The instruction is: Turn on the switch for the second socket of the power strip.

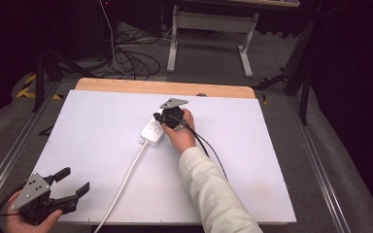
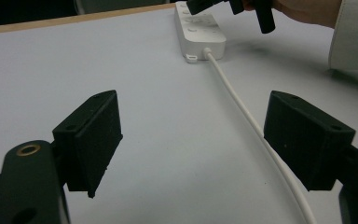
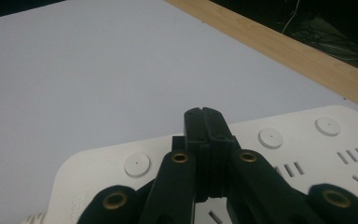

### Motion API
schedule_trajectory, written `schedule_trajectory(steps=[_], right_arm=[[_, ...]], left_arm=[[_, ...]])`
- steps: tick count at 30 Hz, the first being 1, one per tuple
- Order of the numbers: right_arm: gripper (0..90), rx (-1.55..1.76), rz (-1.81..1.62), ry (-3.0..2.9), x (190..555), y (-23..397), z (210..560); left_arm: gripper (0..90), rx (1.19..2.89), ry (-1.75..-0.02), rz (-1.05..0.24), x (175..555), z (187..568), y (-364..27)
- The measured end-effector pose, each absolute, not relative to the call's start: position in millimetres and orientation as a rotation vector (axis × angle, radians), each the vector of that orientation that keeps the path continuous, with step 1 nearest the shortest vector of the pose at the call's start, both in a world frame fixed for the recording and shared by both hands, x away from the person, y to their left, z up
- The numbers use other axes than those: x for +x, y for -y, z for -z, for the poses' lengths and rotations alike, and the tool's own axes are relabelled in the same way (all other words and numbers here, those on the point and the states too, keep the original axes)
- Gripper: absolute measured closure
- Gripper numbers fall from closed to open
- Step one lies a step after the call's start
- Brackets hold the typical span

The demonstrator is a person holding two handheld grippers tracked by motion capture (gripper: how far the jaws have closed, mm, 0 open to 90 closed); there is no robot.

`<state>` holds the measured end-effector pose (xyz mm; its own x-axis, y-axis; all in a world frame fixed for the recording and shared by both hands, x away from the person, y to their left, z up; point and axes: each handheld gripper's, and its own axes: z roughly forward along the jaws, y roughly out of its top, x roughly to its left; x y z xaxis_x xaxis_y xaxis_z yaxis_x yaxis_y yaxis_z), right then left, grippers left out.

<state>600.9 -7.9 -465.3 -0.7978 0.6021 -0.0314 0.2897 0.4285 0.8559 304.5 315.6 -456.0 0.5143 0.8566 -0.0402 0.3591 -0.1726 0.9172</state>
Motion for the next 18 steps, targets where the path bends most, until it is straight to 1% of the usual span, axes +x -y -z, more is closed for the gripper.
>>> schedule_trajectory(steps=[18], right_arm=[[90.0, 0.761, -1.277, -2.365, 602.2, 4.6, 473.2]], left_arm=[[19.5, 1.753, -1.027, -0.616, 303.6, 456.5, -317.5]])
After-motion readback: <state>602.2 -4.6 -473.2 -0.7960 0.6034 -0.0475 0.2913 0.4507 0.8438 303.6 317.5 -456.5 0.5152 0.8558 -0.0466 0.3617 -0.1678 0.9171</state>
